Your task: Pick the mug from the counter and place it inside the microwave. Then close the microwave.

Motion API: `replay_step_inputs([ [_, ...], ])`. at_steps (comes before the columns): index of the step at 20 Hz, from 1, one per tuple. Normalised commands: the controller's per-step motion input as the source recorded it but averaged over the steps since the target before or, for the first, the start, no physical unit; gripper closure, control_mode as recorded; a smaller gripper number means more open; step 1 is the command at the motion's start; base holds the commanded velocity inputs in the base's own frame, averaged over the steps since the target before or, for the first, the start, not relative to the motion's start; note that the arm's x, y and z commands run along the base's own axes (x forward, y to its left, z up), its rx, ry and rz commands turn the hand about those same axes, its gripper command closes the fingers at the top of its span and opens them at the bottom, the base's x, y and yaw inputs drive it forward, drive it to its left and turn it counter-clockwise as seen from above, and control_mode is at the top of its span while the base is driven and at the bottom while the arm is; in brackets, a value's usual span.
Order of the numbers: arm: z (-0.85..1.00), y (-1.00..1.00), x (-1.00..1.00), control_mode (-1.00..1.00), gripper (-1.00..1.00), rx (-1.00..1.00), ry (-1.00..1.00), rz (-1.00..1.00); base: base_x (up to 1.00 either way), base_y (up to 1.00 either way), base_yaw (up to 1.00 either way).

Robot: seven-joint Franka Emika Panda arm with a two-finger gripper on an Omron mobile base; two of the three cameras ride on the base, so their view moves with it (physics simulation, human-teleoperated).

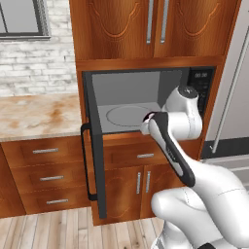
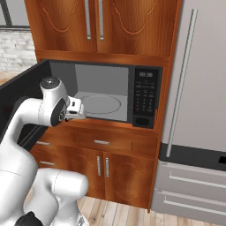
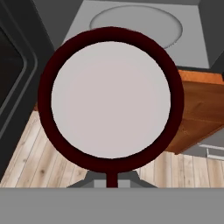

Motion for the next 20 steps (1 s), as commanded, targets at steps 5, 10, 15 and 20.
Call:
replay_step_inputs([
  [5, 0.01, 0.0, 0.43, -1.0, 1.0, -0.05, 0.0, 0.0, 0.0, 0.0, 0.0],
  [10, -0.01, 0.0, 0.37, -1.0, 1.0, -0.04, 0.0, 0.0, 0.0, 0.0, 0.0],
  [15, -0.14, 0.0, 0.39, -1.0, 1.0, -0.01, 0.0, 0.0, 0.0, 0.0, 0.0],
  [20, -0.18, 0.0, 0.32, -1.0, 1.0, -0.01, 0.0, 0.0, 0.0, 0.0, 0.0],
])
